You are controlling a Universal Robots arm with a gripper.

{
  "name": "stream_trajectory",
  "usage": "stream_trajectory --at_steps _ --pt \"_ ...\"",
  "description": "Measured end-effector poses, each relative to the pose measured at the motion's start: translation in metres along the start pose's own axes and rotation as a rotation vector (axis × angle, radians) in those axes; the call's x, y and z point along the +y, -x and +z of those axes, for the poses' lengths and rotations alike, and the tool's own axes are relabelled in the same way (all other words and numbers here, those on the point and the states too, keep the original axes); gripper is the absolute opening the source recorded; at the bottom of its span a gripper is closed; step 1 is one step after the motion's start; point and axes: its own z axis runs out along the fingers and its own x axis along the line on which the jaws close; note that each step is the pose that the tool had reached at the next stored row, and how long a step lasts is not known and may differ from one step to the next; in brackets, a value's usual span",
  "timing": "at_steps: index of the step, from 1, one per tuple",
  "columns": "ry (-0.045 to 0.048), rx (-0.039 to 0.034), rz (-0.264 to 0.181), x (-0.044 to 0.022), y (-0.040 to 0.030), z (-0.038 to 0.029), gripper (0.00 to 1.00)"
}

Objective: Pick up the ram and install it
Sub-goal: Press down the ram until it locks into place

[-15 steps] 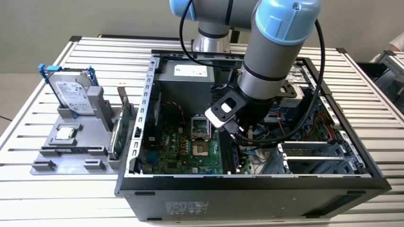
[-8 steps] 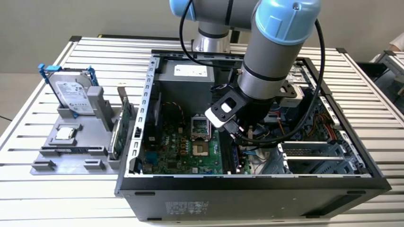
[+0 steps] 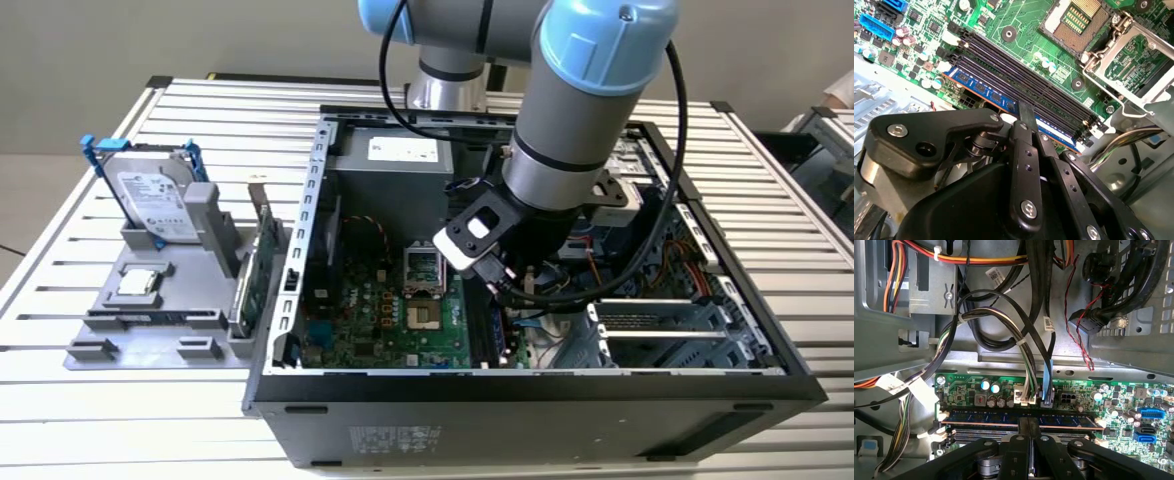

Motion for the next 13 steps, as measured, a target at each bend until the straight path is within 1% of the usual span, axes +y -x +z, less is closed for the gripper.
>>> stream_trajectory --at_steps 3,5,8,13 --pt "0.0005 0.0024 0.0 -0.0001 -0.0002 -0.003 0.0" --pt "0.0 0.0004 0.0 -0.0003 0.0002 -0.0073 0.0" --pt "0.0 0.0003 0.0 -0.0004 0.0003 -0.0122 0.0" --pt "0.0 0.0003 0.0 -0.0009 0.0005 -0.0247 0.0"
